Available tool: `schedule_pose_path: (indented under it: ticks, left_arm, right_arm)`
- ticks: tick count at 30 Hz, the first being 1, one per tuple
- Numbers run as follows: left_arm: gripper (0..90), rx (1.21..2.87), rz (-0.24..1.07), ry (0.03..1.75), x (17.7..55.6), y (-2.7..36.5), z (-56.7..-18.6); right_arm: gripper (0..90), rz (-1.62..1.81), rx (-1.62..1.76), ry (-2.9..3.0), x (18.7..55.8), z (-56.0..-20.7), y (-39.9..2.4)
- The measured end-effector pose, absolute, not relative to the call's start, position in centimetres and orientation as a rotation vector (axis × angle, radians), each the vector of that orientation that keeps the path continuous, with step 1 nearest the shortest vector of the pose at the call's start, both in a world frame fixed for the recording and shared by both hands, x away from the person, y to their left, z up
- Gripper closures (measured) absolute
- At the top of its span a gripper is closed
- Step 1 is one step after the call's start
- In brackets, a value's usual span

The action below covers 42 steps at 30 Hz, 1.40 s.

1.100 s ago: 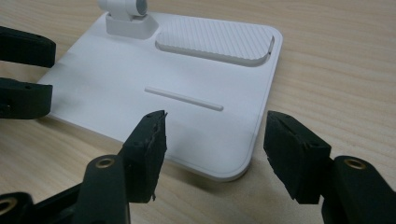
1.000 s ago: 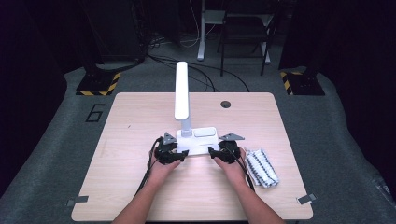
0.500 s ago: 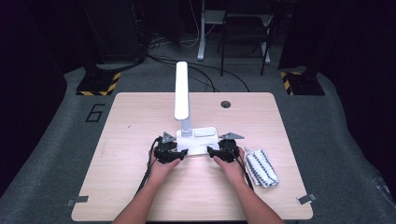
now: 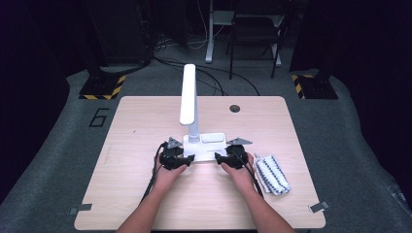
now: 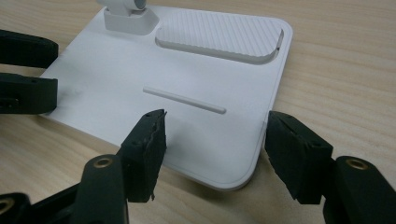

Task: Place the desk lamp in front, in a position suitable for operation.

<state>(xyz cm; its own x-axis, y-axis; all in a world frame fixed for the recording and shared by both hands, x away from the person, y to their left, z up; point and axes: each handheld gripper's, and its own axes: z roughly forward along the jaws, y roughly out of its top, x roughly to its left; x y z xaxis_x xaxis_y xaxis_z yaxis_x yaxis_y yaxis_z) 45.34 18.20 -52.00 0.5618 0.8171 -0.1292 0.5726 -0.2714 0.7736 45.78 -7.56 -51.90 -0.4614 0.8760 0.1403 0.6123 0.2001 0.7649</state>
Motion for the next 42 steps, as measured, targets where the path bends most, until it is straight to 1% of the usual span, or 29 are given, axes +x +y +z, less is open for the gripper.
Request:
schedule_pose_path:
  ticks: [7,14,16,19,30,33,37,42]
  left_arm:
    - [39.4,1.926,0.373,1.148,45.1,18.6,-52.2]
    - [39.8,1.928,0.368,1.158,45.0,18.8,-52.2]
    - [41.4,1.936,0.361,1.161,44.9,18.8,-52.1]
    - [43.8,1.942,0.354,1.15,44.8,18.6,-52.0]
    - [42.6,1.978,0.346,1.099,44.3,17.3,-52.1]
    - [42.7,1.949,0.301,1.105,44.3,17.0,-52.2]
    - [43.8,1.959,0.324,1.066,44.8,17.1,-52.0]
    - [41.6,1.958,0.353,1.056,45.3,17.0,-51.7]
  right_arm:
    - [39.3,1.127,1.415,2.153,45.1,-51.8,-7.0]
    - [39.7,1.121,1.413,2.16,44.7,-51.8,-6.7]
    - [39.4,1.123,1.405,2.146,44.8,-51.8,-6.7]
    - [39.4,1.115,1.402,2.137,45.0,-51.8,-7.0]
    - [37.4,1.097,1.423,2.089,45.6,-51.9,-7.8]
    - [37.3,1.087,1.459,2.062,45.7,-51.8,-8.1]
    - [37.9,1.098,1.484,2.043,45.8,-51.7,-8.5]
    - [37.9,1.094,1.442,2.053,45.7,-51.6,-8.3]
